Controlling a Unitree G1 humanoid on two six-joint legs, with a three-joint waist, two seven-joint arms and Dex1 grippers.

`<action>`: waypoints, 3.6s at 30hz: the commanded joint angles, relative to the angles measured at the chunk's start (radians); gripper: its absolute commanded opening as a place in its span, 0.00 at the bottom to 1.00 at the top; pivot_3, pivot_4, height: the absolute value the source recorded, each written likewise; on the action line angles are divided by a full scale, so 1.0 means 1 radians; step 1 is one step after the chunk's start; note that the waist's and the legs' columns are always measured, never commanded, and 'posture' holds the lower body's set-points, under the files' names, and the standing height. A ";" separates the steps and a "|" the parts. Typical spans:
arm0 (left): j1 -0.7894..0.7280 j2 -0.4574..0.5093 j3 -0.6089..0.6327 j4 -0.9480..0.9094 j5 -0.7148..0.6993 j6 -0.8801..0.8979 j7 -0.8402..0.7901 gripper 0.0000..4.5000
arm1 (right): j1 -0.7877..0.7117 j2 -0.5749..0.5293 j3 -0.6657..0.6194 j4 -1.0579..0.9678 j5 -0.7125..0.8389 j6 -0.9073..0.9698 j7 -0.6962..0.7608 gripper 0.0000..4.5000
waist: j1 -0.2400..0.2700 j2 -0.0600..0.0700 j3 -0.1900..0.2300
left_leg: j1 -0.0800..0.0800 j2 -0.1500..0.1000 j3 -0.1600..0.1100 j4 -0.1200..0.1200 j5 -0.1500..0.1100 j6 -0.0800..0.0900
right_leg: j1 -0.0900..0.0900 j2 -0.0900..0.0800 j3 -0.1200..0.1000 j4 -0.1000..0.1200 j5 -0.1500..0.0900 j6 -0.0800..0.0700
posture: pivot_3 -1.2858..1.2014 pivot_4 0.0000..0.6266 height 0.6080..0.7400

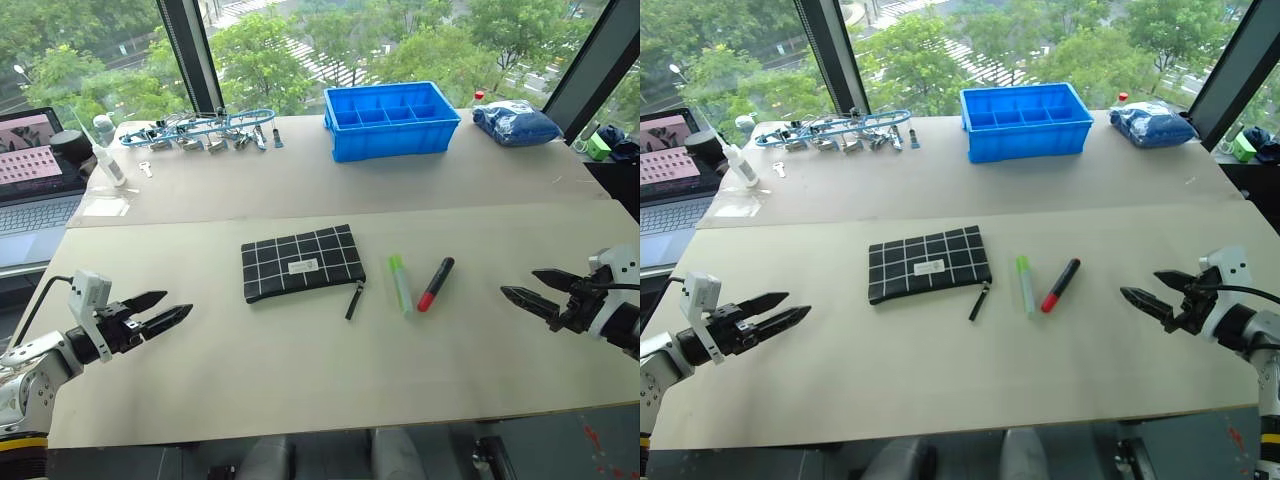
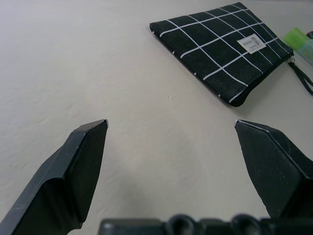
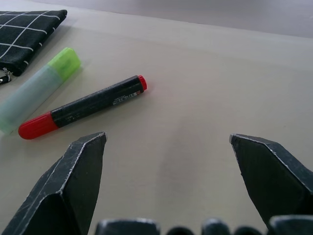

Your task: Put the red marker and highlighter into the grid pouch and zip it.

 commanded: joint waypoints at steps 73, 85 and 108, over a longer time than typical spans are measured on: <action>-0.770 -0.178 -0.616 1.086 0.788 -1.664 0.055 0.94 | -0.518 0.351 0.894 0.032 -0.807 -0.383 -0.256 0.00 | 0.017 0.001 -0.004 | 0.001 -0.002 -0.002 0.011 0.001 -0.001 | 0.005 0.000 -0.001 0.002 0.002 0.002 | 0.52 0.24 1.00; -0.772 -0.230 -0.509 1.072 0.580 -1.496 -0.163 0.02 | -0.531 0.356 0.877 0.045 -0.805 -0.379 -0.260 0.00 | 0.005 0.001 -0.004 | 0.000 -0.002 -0.002 0.011 0.001 -0.001 | 0.004 0.000 -0.001 0.001 0.002 0.002 | 0.52 0.24 1.00; -0.488 -0.227 -0.300 0.431 0.325 -0.803 -0.040 0.00 | -0.919 0.439 0.147 -0.016 -0.015 0.427 -0.307 0.70 | -0.021 0.002 -0.004 | -0.007 -0.002 -0.006 0.009 0.002 -0.004 | -0.006 0.001 -0.001 0.001 0.003 0.001 | 0.52 0.24 1.00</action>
